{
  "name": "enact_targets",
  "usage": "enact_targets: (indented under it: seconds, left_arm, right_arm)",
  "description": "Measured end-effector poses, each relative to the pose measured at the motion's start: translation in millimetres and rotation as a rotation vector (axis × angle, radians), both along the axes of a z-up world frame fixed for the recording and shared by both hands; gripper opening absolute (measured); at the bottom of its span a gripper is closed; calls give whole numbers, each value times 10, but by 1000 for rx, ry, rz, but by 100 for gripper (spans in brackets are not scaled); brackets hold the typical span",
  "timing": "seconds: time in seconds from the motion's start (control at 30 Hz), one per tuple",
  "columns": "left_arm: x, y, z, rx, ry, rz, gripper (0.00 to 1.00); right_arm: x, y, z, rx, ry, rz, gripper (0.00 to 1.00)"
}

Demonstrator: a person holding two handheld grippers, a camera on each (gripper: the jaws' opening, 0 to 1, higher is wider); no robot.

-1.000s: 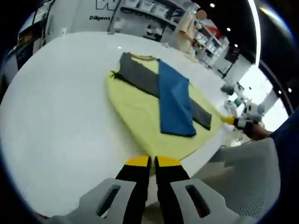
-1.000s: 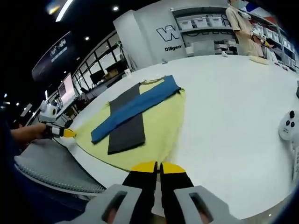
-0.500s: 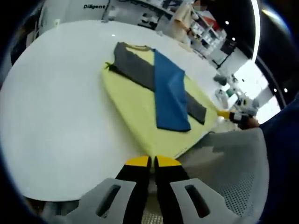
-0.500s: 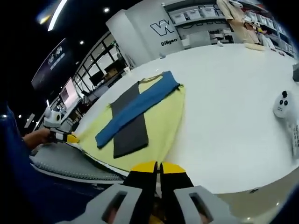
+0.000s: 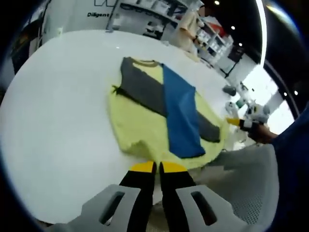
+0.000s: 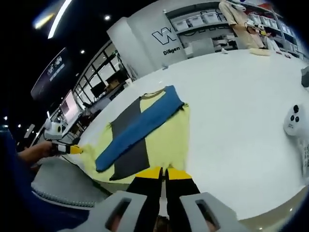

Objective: Fold the garment on the visible template until the final outline fits inside the template.

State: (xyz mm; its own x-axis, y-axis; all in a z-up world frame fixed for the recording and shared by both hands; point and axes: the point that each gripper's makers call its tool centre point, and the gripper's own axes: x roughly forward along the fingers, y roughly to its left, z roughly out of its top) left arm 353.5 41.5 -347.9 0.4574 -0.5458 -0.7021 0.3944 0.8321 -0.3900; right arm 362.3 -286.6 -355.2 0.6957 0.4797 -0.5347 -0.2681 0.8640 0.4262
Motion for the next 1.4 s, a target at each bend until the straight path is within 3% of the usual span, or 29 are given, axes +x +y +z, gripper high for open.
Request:
enact_targets:
  seconds: [0.17,0.47,0.53,0.57,0.6,0.77,1.07,1.4]
  left_arm:
    - [268,63,-58,17,-20,7,1]
    - [839,118,28,-12,-80,62,1]
    - [865,123,37,-14,-85,65,1]
    - [893,136,39,-17,-89,70,1]
    - [1050,174,85,-56,-103,102,1]
    - [1317,222,160,-109,-129,158,1]
    - [1509,189,294,-120,-169,188,1]
    - [1976,264,430,-104,-242,197,1]
  right_arm:
    - [290,-30,-12,-13,-16,-22,0]
    - [811,-19,27,-38,-45,-37,0]
    - [834,-18,33,-38,-47,-38,0]
    - [943,-22,80,-40,-57,-44,0]
    - [1008,-31,112,-41,-61,-50,0]
    - [1367,-101,149,-36,-78,-58,0]
    - [1774,-59,257,-74,-129,-18,0]
    - [2130,-73,421,-93,-170,-9,0]
